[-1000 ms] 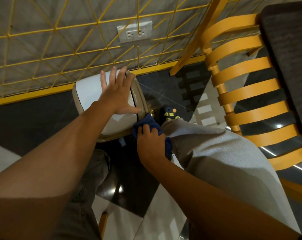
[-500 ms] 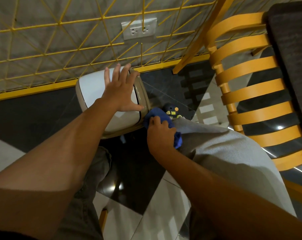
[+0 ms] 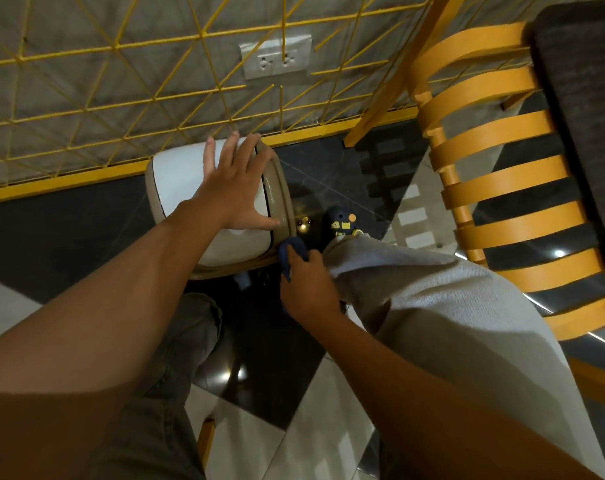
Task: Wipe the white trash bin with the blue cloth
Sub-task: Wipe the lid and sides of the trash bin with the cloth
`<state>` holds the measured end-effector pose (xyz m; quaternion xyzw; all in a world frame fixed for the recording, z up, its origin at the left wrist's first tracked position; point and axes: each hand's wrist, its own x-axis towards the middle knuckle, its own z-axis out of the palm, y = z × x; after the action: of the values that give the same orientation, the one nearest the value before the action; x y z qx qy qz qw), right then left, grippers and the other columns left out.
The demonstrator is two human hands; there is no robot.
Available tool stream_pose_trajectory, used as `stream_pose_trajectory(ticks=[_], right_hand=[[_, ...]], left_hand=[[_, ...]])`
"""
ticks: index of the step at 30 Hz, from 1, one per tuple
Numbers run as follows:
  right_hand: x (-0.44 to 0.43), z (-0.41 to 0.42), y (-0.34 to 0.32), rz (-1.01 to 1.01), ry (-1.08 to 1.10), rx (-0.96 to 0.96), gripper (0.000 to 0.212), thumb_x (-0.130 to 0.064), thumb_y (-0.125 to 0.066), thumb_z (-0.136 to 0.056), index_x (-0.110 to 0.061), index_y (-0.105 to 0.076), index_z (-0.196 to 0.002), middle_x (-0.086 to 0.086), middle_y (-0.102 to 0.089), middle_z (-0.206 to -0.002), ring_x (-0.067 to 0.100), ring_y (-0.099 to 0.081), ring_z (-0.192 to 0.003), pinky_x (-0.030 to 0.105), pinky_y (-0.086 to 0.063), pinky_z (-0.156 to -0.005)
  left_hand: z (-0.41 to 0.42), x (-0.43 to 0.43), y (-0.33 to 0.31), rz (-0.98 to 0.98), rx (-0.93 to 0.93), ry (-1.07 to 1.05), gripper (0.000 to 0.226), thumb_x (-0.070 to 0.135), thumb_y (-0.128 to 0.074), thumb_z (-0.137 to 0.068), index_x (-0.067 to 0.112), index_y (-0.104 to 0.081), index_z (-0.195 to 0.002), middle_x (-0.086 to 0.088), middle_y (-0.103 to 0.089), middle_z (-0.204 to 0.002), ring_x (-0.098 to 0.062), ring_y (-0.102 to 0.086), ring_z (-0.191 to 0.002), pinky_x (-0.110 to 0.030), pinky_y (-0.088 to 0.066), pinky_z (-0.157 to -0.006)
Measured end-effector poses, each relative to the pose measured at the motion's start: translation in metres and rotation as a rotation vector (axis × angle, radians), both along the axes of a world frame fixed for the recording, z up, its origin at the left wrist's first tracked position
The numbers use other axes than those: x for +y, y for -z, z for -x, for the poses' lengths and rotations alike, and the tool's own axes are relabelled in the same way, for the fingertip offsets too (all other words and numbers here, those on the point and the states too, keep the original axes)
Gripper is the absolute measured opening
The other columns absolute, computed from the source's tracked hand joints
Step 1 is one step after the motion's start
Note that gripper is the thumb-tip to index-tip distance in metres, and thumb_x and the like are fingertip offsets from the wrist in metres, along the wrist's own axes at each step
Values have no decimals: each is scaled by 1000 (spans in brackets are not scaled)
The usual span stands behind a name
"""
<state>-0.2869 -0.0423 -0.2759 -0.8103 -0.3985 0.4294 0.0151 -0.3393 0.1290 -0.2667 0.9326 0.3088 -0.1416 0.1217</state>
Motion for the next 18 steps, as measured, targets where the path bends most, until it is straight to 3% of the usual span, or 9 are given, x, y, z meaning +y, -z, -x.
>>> stream_pose_trajectory(ticks=[3,9,13,18], right_hand=[[-6,10,-5,57,-271,-190,60,-19,-48,-95,-13,-18,-146,14,-32,-140,33,-42,-121,44,-39,-96],[-3,9,-10,-3,-390,-217,41,-19,-44,-96,-8,-34,-135,12,-39,-135,31,-44,-118,44,-38,-95],[5,-5,-9,-5,-365,-251,40,-20,-43,-96,-10,-37,-134,10,-42,-134,30,-43,-117,42,-37,-94],[2,6,-13,67,-567,-309,47,-20,-50,-93,-9,-37,-137,11,-35,-138,32,-38,-124,46,-36,-101]], left_hand=[[7,1,0,-20,18,66,108,67,-64,-63,19,-12,-145,-8,-3,-156,-33,4,-144,-58,6,-112],[15,2,0,-27,11,123,109,66,-65,-62,19,-14,-146,-9,-3,-156,-33,4,-144,-57,6,-112],[16,2,-1,-24,12,128,108,66,-66,-62,19,-15,-145,-9,-4,-156,-33,3,-144,-57,6,-112],[15,1,1,-35,0,116,108,65,-67,-62,19,-17,-145,-9,-5,-156,-33,3,-144,-57,6,-112]])
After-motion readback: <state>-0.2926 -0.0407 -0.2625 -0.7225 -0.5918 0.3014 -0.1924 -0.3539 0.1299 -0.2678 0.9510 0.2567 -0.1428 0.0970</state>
